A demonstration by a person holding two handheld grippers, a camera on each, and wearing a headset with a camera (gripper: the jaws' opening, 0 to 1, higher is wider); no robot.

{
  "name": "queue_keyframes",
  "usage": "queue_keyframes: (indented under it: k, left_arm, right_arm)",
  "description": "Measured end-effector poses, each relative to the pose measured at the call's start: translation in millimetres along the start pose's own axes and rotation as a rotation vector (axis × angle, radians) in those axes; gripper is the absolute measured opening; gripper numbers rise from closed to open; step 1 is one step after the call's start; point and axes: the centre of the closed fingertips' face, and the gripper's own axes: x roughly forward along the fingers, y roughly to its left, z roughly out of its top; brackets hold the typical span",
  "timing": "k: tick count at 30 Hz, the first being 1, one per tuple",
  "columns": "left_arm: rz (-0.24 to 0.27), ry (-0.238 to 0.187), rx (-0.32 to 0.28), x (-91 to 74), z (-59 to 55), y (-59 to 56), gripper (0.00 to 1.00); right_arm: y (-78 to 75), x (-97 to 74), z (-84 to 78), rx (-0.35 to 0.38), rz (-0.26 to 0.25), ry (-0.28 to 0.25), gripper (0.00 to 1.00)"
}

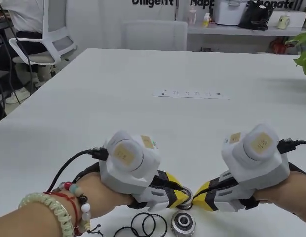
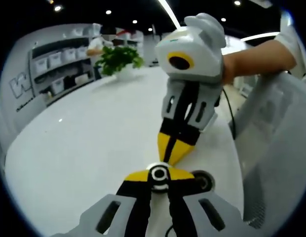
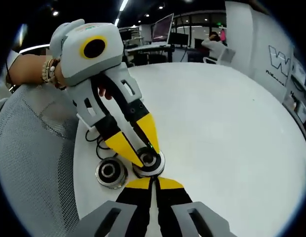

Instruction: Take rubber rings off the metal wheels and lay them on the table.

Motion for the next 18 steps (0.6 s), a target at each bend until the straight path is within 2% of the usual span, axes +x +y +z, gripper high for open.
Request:
queue_keyframes:
  k: [3, 6, 8, 9, 10, 11, 12, 18]
  left_arm:
    - [0.0, 0.002, 0.002, -0.1, -0.4, 0.3, 0.13]
    - [0.005, 0.004, -0.005, -0.3, -0.9, 1.5, 0.13]
    - [0.005, 0.005, -0.016, -0.4, -1.4, 1.9, 0.13]
    - [0.005, 0.006, -0.017, -0.5, -1.6, 2.0, 0.13]
    - [0.007, 0.005, -0.017, -0.1, -1.2, 1.7, 0.13]
    - [0.008, 0.005, -0.013, 0.1, -1.2, 1.4, 0.13]
    - [0.009, 0.006, -0.006, 0.5, -1.1, 1.5, 0.13]
    - [0.015, 0.022, 0.017, 0.4, -1.0, 1.3, 0.13]
  right_arm:
    - [-3.3, -0.1, -0.4, 0.095, -0.008, -0.004, 0.0]
    - [-8.5, -2.3, 3.3, 0.193, -0.013, -0.032, 0.0]
    - [-12.8, -6.6, 11.6, 0.263, -0.01, -0.09, 0.0]
    - [-13.0, -9.5, 20.0, 0.308, 0.009, -0.14, 0.0]
    - [-9.7, -10.1, 19.5, 0.344, 0.031, -0.13, 0.0]
    - [-11.0, -10.3, 14.3, 0.36, 0.014, -0.102, 0.0]
    - [-11.5, -9.0, 14.4, 0.32, 0.009, -0.107, 0.0]
    - [-6.0, -9.0, 20.4, 0.338, 0.019, -0.102, 0.0]
